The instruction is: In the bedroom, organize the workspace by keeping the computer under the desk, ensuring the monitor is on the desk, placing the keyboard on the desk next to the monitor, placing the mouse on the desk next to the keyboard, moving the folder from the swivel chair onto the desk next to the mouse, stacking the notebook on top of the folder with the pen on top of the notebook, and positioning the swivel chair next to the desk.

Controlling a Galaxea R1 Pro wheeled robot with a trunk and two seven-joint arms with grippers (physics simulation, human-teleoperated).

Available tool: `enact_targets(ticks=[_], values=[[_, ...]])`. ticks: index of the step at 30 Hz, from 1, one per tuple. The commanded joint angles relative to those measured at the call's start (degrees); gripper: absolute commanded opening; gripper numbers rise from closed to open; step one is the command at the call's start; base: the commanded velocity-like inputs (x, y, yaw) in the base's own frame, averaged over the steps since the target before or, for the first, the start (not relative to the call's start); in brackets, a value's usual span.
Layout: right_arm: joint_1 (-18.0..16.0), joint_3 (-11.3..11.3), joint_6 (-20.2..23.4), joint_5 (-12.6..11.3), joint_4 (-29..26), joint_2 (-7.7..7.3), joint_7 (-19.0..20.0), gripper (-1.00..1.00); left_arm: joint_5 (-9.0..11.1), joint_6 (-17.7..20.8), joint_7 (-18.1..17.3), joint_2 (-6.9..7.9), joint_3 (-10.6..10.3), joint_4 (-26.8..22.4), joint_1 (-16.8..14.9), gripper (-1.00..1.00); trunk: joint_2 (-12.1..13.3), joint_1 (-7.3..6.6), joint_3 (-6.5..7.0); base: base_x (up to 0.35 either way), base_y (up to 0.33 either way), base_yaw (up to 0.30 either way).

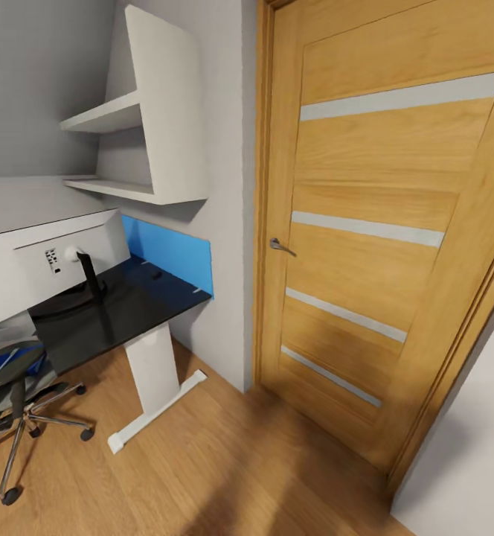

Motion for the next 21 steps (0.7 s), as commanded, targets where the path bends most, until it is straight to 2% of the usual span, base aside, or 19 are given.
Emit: enact_targets(ticks=[1, 7, 11, 21], values=[[0.0, 0.0, -0.1, 0.3, 0.0, 0.03, -0.3, 1.00, 0.4, -0.1, 0.0, 0.02, -0.3, -0.1, 0.0, 1.00, 0.0, 0.00, -0.05, 0.000, 0.025, 0.004], [0.0, 0.0, 0.1, 0.3, 0.0, 0.08, -0.4, 1.00, 0.4, -0.1, 0.0, 0.03, -0.3, -0.1, 0.0, 1.00, 0.0, 0.00, -0.05, 0.000, 0.210, 0.001], [0.0, 0.0, 0.0, 0.3, 0.0, 0.14, -0.4, 1.00, 0.4, -0.1, 0.0, 0.03, -0.3, -0.1, 0.0, 1.00, 0.0, 0.00, -0.05, 0.000, 0.088, 0.022], [0.0, -0.1, -0.1, 0.3, 0.0, 0.16, -0.5, 1.00, 0.4, -0.1, 0.0, 0.02, -0.3, -0.1, 0.0, 1.00, 0.0, 0.00, 0.04, 0.000, 0.010, 0.232]])
